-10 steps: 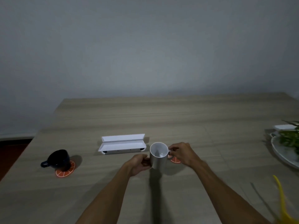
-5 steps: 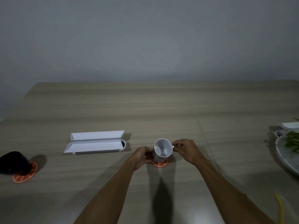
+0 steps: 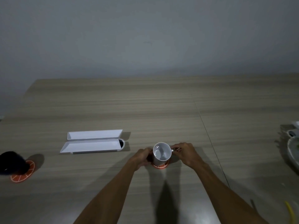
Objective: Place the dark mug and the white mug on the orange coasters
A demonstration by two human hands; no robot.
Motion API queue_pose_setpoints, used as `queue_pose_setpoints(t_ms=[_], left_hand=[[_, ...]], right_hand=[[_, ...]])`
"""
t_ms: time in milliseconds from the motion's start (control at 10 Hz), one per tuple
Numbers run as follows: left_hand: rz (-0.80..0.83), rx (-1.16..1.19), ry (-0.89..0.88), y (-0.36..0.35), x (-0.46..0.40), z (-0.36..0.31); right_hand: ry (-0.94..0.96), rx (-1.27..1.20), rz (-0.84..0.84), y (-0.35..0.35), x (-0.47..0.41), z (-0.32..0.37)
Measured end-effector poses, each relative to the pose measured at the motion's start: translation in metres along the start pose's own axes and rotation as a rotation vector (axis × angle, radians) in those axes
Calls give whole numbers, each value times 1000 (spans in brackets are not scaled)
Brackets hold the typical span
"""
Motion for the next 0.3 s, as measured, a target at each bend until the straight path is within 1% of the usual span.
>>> queue_pose_setpoints(t_ms=[100, 200, 300], left_hand=[[-10, -84, -23, 0, 7, -6], [6, -98, -53, 5, 13, -9], [-16, -159, -141, 16, 26, -13]], right_hand=[[-13, -5, -6, 1, 1, 1], [-14, 0, 12, -2, 1, 5], [-58, 14, -3, 1, 5, 18]])
Point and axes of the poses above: each hand's wrist, its own x-axis away from the middle knuckle, its own y-axis out of the back of the hand, z = x × y, the point moved 1 cm from there along -x, towards the middle knuckle, and after that the axes turned 14 degrees about -z, right-handed, at the moved point
